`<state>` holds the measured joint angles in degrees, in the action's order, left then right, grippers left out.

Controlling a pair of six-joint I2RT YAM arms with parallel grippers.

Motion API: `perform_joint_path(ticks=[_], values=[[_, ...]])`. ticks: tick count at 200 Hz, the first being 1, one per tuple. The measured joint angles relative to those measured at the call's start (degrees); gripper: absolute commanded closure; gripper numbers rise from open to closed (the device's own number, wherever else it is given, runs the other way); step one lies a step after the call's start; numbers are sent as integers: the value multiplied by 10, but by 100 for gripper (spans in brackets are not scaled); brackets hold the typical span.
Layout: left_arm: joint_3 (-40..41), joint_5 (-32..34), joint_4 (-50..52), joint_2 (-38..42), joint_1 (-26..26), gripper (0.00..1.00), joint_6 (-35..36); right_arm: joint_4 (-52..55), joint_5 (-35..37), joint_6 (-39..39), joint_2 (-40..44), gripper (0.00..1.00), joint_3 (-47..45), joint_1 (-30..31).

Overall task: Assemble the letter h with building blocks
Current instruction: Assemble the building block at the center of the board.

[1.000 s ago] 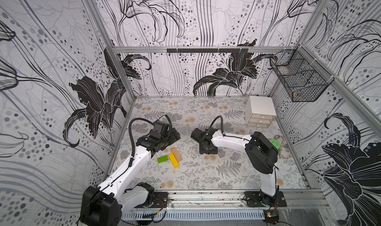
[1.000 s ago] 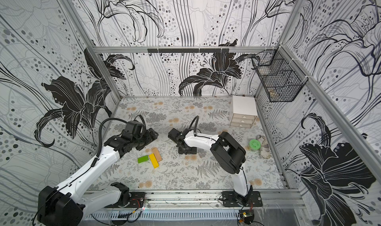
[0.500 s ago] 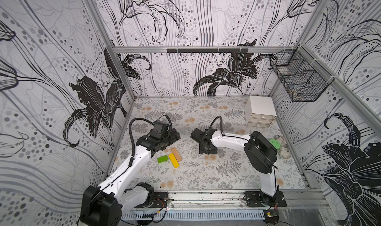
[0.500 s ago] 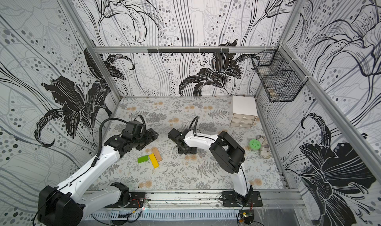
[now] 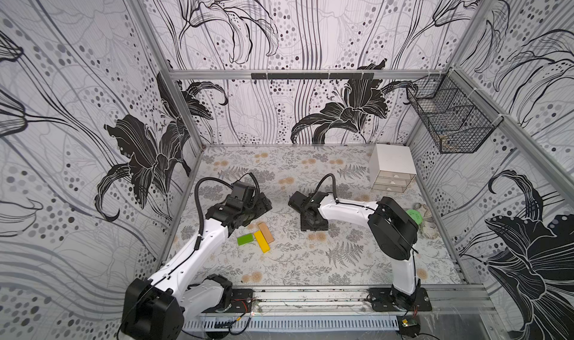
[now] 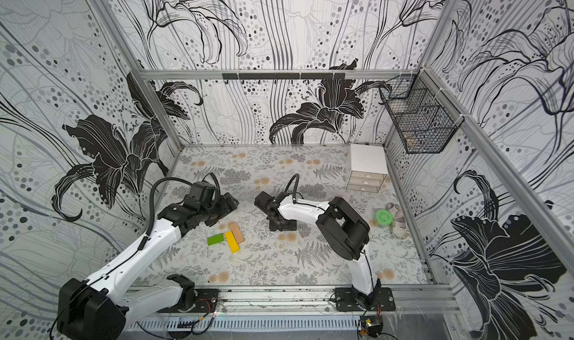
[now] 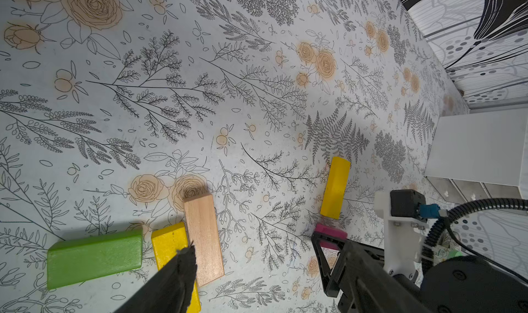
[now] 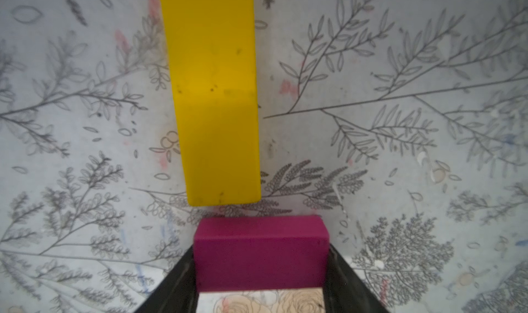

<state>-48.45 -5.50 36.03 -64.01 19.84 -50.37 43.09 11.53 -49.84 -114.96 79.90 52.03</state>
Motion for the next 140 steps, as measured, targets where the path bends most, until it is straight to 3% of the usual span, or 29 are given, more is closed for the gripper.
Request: perform_joint_path(ticks=[140], values=[[0,-1,0,0,0,16,0,-1,0,15,-6,41,9,-3]])
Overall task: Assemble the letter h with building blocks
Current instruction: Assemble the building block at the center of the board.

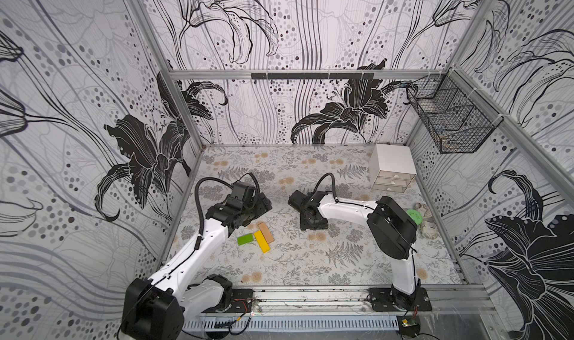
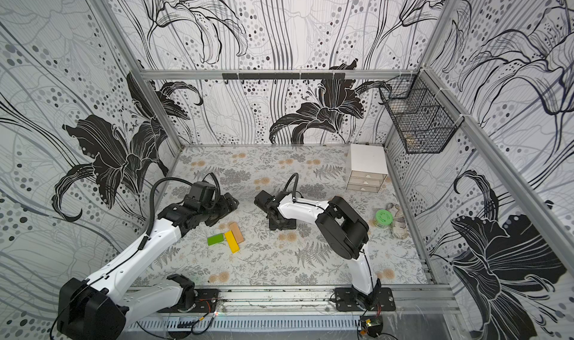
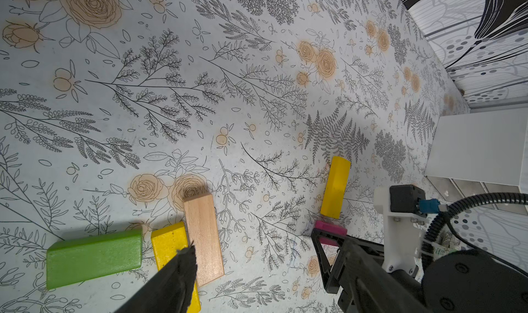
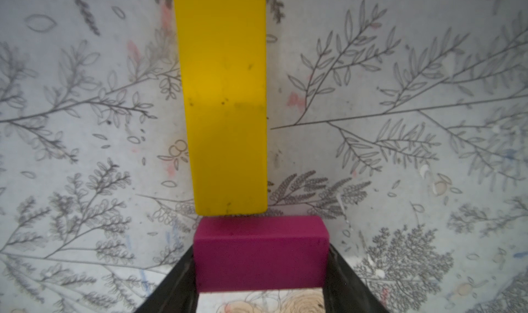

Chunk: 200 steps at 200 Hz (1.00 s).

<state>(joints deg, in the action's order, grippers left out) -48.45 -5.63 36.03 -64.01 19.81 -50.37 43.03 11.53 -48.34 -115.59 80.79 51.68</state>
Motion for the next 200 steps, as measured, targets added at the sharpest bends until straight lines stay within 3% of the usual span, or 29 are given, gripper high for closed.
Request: perform_joint_path(ticks=[117,159,200], values=[[0,0,0,-5,0,16,0,-7,-2,13,0,41,0,-10],[0,0,0,-5,0,16,0,-7,-2,13,0,34,0,-10],[-1,0,0,-6,0,16,0,-8,-2,12,0,39,-1,-11]])
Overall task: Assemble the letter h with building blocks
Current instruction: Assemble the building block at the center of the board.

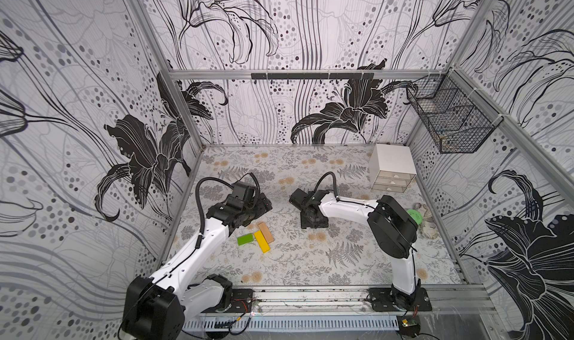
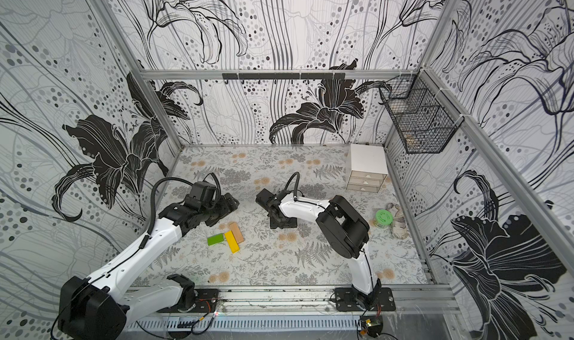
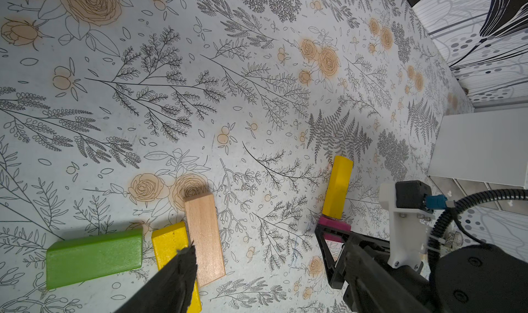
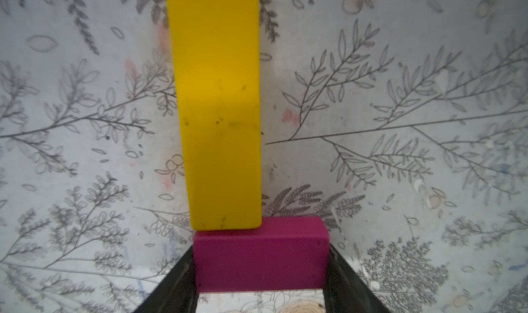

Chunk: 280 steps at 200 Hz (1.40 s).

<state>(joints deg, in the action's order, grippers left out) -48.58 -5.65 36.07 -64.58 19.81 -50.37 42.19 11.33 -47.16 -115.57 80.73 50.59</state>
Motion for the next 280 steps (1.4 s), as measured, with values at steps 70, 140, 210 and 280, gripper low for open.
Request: perform_joint_path(ticks=[70,140,210,280], values=[[-4,0,0,-4,0,16,0,-3,0,0,0,41,-1,-3],[-4,0,2,-4,0,16,2,-11,-7,1,0,29,-2,-8],[-4,0,2,-4,0,16,2,-14,-12,15,3,17,-4,-12],[-4,2,7,5,0,16,2,38,3,43,77,11,-33,-2]])
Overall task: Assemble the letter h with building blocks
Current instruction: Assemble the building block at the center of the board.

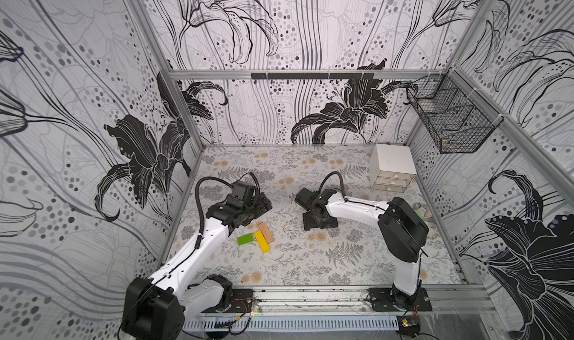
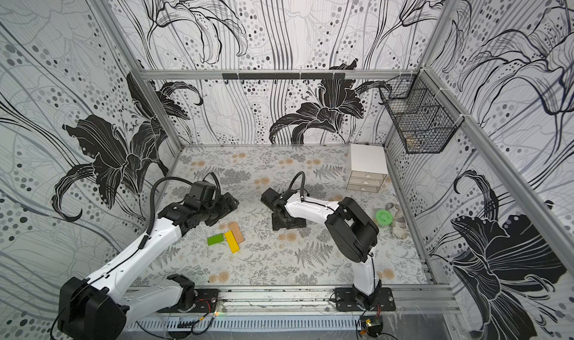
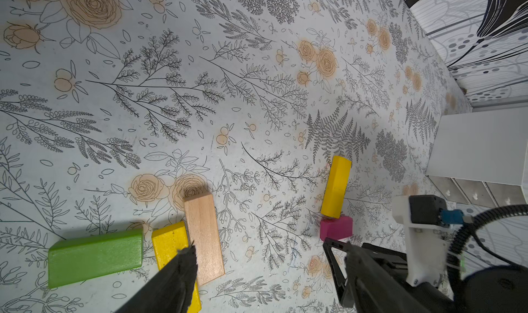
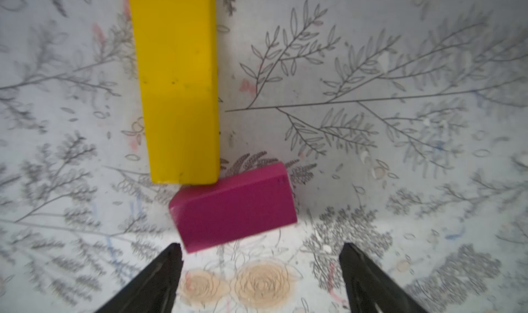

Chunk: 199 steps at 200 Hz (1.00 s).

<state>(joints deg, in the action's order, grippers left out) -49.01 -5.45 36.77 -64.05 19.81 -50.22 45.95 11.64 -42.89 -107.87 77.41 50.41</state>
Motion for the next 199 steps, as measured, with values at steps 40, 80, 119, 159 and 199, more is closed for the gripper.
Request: perform_joint_path(ticks=[40,80,119,159,199], values=[[0,26,14,18,0,16,-11,17,8,45,96,11,30,29],[8,39,25,25,-4,18,-23,17,13,63,100,22,48,37],[19,38,31,25,-5,28,-26,10,12,35,114,79,-43,32],[22,36,30,24,-6,48,-30,-19,-10,-2,104,90,-125,23],[22,34,30,23,-6,65,-30,-56,-21,-11,48,91,-125,23]])
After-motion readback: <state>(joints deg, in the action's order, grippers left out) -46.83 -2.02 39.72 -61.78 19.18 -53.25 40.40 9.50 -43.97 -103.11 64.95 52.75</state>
